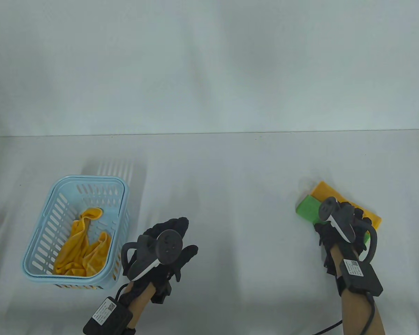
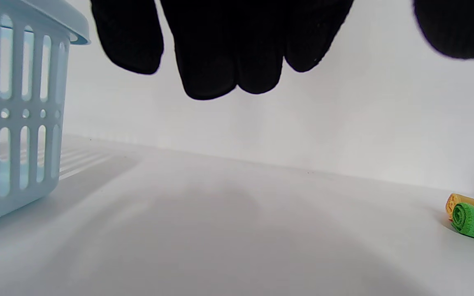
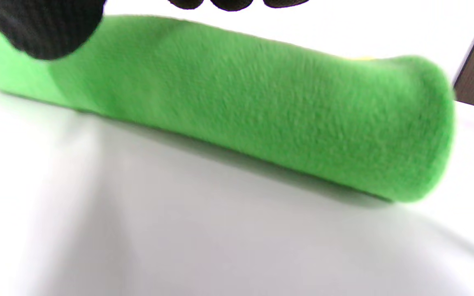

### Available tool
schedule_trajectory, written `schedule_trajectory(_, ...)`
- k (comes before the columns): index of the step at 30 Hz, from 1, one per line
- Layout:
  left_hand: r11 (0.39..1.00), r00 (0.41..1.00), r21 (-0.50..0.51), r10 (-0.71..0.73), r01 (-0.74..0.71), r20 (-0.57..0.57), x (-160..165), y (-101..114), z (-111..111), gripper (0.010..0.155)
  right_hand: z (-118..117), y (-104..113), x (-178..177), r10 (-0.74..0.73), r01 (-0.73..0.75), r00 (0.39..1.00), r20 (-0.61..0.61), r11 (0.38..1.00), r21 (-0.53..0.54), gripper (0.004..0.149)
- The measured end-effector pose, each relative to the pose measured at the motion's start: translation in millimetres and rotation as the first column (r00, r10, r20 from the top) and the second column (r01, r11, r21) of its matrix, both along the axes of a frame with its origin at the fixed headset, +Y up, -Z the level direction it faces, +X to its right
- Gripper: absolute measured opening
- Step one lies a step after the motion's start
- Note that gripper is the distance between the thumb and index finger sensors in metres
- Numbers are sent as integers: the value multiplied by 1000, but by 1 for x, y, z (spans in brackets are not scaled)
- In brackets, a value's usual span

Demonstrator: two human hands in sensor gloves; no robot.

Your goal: Roll square towel into towel roll

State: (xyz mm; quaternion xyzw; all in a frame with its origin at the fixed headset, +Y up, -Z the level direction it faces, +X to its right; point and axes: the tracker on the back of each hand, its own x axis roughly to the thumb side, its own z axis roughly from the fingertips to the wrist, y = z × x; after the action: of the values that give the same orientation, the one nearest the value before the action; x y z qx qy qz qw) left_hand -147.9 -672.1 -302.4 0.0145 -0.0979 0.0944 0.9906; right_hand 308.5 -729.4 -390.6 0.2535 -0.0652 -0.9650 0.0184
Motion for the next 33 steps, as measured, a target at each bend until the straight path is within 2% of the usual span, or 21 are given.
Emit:
schedule_trajectory(5,1000,1000,-19,-2,3,13,3,-2,1,83,6,27,-14,-66,69,997,-38,994,84,81)
schedule_trajectory(12,1000,1000,-11,-7,7,15,4,-2,2,84,11,61,-54,-95,120,981,-171,983,140,80)
schedule_trajectory(18,999,999,45,17,-16,-28,2,3,5,85,26,85,-105,-192,271,922,-337,940,205,79)
schedule_trajectory(21,997,999,75,30,-26,-43,2,5,7,87,37,87,-132,-254,364,876,-410,905,218,80)
schedule_trajectory(25,995,997,86,48,-43,-60,-1,13,9,88,57,86,-175,-263,426,809,-526,878,217,81)
schedule_trajectory(28,997,996,41,67,-64,-63,-1,19,8,89,68,77,-199,-252,426,775,-580,886,184,82)
schedule_trajectory(31,997,995,56,53,-49,-82,-4,34,9,89,77,60,-216,-233,429,738,-634,887,173,83)
schedule_trajectory(33,996,994,72,58,-51,-89,-7,44,10,89,79,56,-219,-248,433,721,-647,890,141,82)
